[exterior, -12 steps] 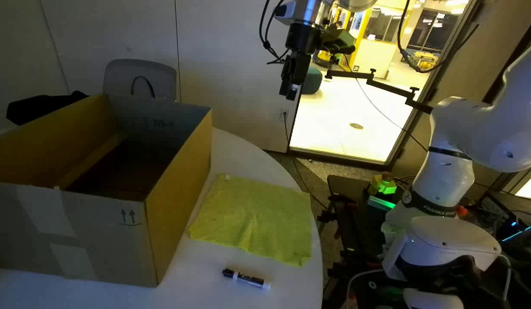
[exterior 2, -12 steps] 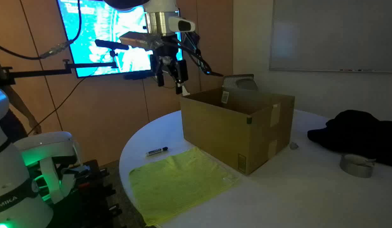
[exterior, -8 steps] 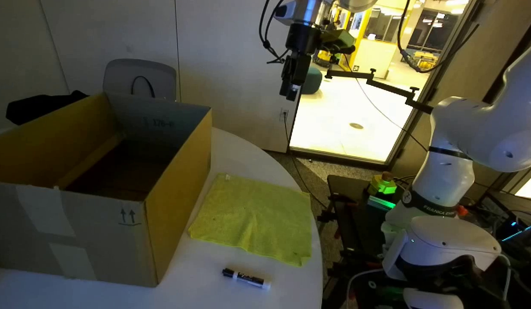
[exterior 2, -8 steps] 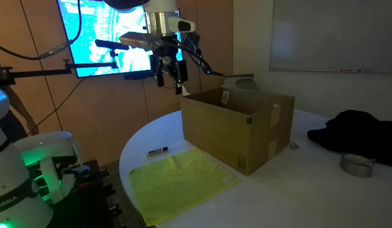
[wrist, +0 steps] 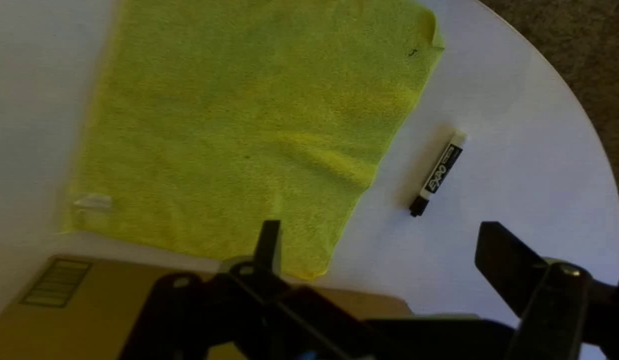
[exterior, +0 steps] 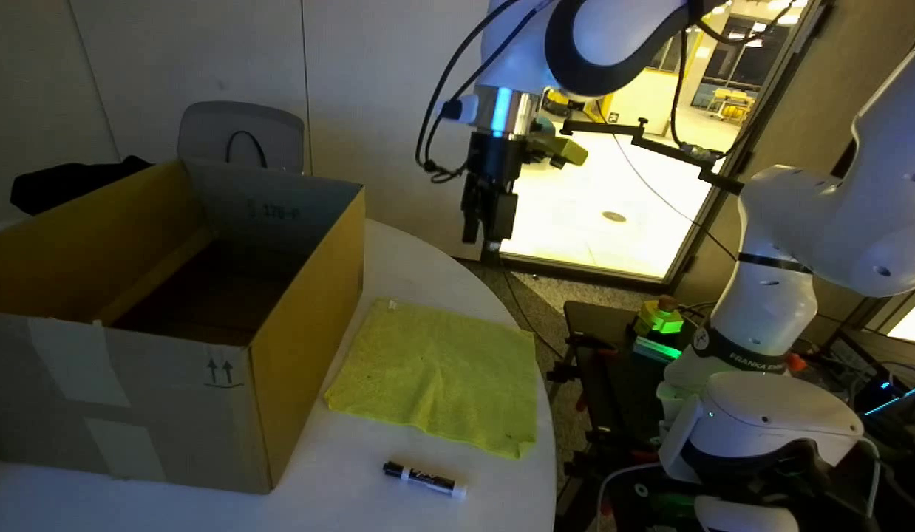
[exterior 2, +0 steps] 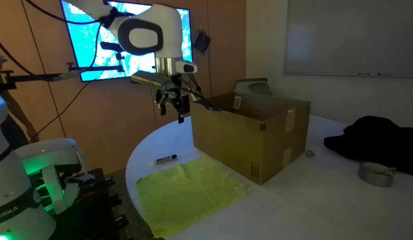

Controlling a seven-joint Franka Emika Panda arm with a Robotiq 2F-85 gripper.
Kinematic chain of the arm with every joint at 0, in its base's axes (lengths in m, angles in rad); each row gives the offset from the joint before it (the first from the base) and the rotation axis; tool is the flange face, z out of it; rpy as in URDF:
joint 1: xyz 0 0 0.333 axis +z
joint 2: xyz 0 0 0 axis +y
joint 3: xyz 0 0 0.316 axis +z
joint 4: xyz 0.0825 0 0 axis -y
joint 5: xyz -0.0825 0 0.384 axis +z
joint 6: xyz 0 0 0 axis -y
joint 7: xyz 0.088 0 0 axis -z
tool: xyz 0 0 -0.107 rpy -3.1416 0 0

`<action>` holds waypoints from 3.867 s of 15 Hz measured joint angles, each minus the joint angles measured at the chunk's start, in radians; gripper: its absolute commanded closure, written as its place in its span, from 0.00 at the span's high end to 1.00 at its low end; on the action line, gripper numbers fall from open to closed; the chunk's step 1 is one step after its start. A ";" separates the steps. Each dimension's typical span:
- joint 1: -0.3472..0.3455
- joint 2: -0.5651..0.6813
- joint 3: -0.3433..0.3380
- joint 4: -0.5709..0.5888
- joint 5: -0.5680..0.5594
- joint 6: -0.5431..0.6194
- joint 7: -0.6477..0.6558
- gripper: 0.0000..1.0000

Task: Put the marker in the towel, fold the towel, and then put the folded towel in the box

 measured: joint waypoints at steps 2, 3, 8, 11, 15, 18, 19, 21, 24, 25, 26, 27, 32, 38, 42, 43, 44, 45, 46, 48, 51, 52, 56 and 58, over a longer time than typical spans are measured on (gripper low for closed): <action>0.047 0.086 0.046 -0.030 0.076 0.089 -0.038 1.00; 0.068 0.132 0.074 -0.038 0.116 0.138 -0.052 1.00; 0.118 0.395 0.251 -0.004 0.228 0.357 -0.037 1.00; 0.111 0.547 0.316 0.076 0.222 0.424 0.025 1.00; 0.087 0.699 0.345 0.179 0.171 0.506 0.115 1.00; 0.078 0.774 0.337 0.224 0.083 0.563 0.190 1.00; 0.079 0.795 0.330 0.234 0.051 0.578 0.216 1.00; 0.080 0.826 0.320 0.249 -0.006 0.586 0.260 0.87; 0.087 0.843 0.306 0.260 -0.076 0.585 0.306 0.64; 0.091 0.842 0.302 0.261 -0.096 0.583 0.318 0.57; 0.094 0.838 0.302 0.263 -0.111 0.577 0.327 0.48; 0.098 0.834 0.302 0.264 -0.127 0.570 0.336 0.41; 0.098 0.795 0.300 0.278 -0.177 0.468 0.342 0.04; 0.088 0.745 0.301 0.299 -0.184 0.331 0.322 0.05; 0.066 0.716 0.299 0.303 -0.184 0.301 0.300 0.05; 0.056 0.706 0.294 0.300 -0.184 0.301 0.300 0.05; 0.045 0.696 0.288 0.298 -0.184 0.301 0.299 0.05; 0.032 0.686 0.280 0.294 -0.184 0.301 0.299 0.05; 0.018 0.677 0.271 0.288 -0.184 0.303 0.299 0.05; -0.009 0.665 0.251 0.272 -0.184 0.304 0.299 0.05; -0.042 0.663 0.222 0.248 -0.184 0.305 0.300 0.05; -0.048 0.664 0.211 0.239 -0.184 0.306 0.302 0.05; -0.053 0.685 0.159 0.215 -0.184 0.318 0.327 0.05; -0.055 0.697 0.136 0.208 -0.184 0.342 0.341 0.05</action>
